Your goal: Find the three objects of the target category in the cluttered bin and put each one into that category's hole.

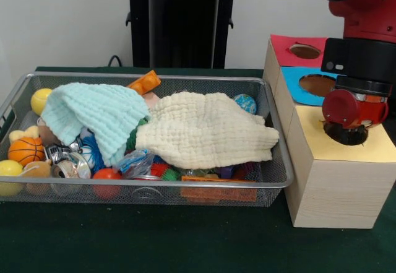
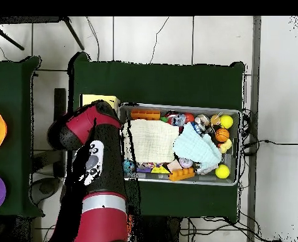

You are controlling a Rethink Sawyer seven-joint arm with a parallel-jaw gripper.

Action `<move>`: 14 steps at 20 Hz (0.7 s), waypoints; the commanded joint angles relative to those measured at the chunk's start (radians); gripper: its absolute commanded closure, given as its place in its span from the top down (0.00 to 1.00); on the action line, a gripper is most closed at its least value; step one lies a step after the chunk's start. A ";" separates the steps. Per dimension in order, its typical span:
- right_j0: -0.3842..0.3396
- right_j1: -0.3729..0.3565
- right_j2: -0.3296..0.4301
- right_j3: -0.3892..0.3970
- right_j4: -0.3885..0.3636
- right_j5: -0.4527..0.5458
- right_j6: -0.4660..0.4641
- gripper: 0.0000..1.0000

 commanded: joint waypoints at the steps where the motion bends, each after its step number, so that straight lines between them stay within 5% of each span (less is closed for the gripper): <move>1: -0.014 0.058 -0.003 0.008 0.019 0.004 0.157 0.00; 14: -0.053 -0.064 0.057 0.098 0.082 0.115 0.059 0.00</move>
